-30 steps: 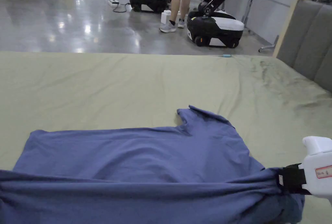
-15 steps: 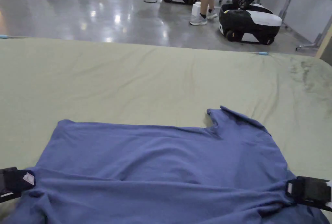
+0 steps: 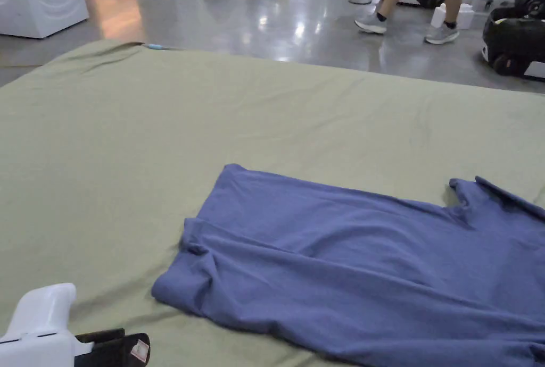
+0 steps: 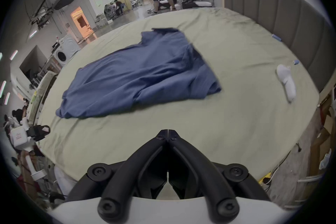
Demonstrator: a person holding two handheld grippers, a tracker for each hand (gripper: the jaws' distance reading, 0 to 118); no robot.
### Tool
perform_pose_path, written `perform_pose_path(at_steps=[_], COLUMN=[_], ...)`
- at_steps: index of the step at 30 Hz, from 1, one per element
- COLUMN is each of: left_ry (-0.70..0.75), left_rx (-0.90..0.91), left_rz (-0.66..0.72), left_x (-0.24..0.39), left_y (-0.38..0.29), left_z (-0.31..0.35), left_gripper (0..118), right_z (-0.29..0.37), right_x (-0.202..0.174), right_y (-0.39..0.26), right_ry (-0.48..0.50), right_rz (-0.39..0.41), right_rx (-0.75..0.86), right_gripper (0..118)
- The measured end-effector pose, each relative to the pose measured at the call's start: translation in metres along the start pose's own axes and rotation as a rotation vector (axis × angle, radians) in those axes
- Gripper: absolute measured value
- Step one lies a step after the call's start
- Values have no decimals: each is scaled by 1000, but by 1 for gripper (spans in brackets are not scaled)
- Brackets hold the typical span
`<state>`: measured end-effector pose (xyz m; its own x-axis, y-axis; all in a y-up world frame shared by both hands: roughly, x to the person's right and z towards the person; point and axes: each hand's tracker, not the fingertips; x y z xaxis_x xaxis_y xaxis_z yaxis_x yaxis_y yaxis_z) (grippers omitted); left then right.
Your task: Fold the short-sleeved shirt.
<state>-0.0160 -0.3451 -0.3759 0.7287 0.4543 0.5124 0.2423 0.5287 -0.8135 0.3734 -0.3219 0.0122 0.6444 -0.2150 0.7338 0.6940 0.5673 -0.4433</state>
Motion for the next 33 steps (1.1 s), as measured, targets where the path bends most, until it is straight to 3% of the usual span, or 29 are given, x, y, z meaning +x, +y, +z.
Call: perform_pose_path(at_steps=[3, 4, 5, 6, 7, 8, 9, 13, 14, 15, 16, 17, 18, 19, 21, 22, 23, 26, 27, 28, 29, 30, 31, 32, 33], left_ry=[24, 31, 34, 38, 24, 5, -14, -31, -22, 123, 204, 208, 101, 105, 96, 100, 105, 127, 130, 130, 126, 117, 108, 89, 46], left_rx=[83, 113, 143, 148, 141, 115, 89, -95, -101, -70, -61, -65, -83, -92, -104, -105, -105, -101, -103, -105, -107, -109, -107, -106, -107], left_rz=[-6, -13, -4, 14, 24, 37, 51, 53, 20, -65, -144, -175, -93, -53, -16, -18, -20, -63, -72, -74, -73, -65, -56, -41, -15], left_x=[-5, -6, -6, -7, -12, -17, -22, -21, -20, -14, -11, -7, -13, -16, -17, -17, -16, -4, -3, -4, -2, -2, -2, -1, -1], left_y=[25, 34, 45, 56, 66, 75, 82, 85, 79, 75, 74, 70, 72, 74, 75, 75, 73, 70, 69, 69, 71, 72, 73, 73, 75], left_z=[-10, -16, -22, -31, -41, -54, -67, -99, -103, -100, -97, -92, -87, -85, -87, -89, -90, -90, -90, -90, -89, -86, -82, -76, -71], left_gripper=[1, 15, 15, 22, 44, 95, 110, 105, 91, 70, 42, 29, 27, 25, 24, 24, 24, 24, 24, 24, 24, 23, 19, 15, 13], right_z=[-3, -5, -6, -4, -4, -3, -3, -1, -1, -4, -7, -12, -21, -27, -49, -65, -77, -106, -115, -122, -125, -127, -124, -120, -116], right_x=[-5, -7, -8, -8, -9, -9, -10, -18, -19, -18, -16, -14, -7, -3, 9, 27, 34, 45, 49, 52, 55, 54, 51, 44, 39], right_y=[7, 10, 14, 13, 15, 17, 19, 23, 26, 29, 34, 40, 52, 59, 77, 84, 90, 102, 105, 108, 111, 111, 111, 113, 113], right_ry=[-1, -10, -15, -9, -4, 9, 20, 11, -1, -19, -38, -60, -73, -84, -99, -98, -113, -193, -199, -177, -117, 17, 22, -77, -73], right_rz=[42, 54, 60, 65, 63, 60, 59, 91, 106, 116, 127, 132, 121, 104, 60, 36, 21, 50, 59, 51, 7, -77, -135, -66, 56], right_rx=[6, 9, 18, 23, 27, 32, 33, 21, 13, 3, -1, -1, 4, 13, -25, -64, -89, -156, -166, -191, -232, -224, -197, -201, -190], right_gripper=[2, 2, 2, 2, 2, 2, 2, 2, 2, 2, 2, 3, 4, 18, 82, 106, 112, 109, 99, 65, 21, 21, 20, 20, 20])
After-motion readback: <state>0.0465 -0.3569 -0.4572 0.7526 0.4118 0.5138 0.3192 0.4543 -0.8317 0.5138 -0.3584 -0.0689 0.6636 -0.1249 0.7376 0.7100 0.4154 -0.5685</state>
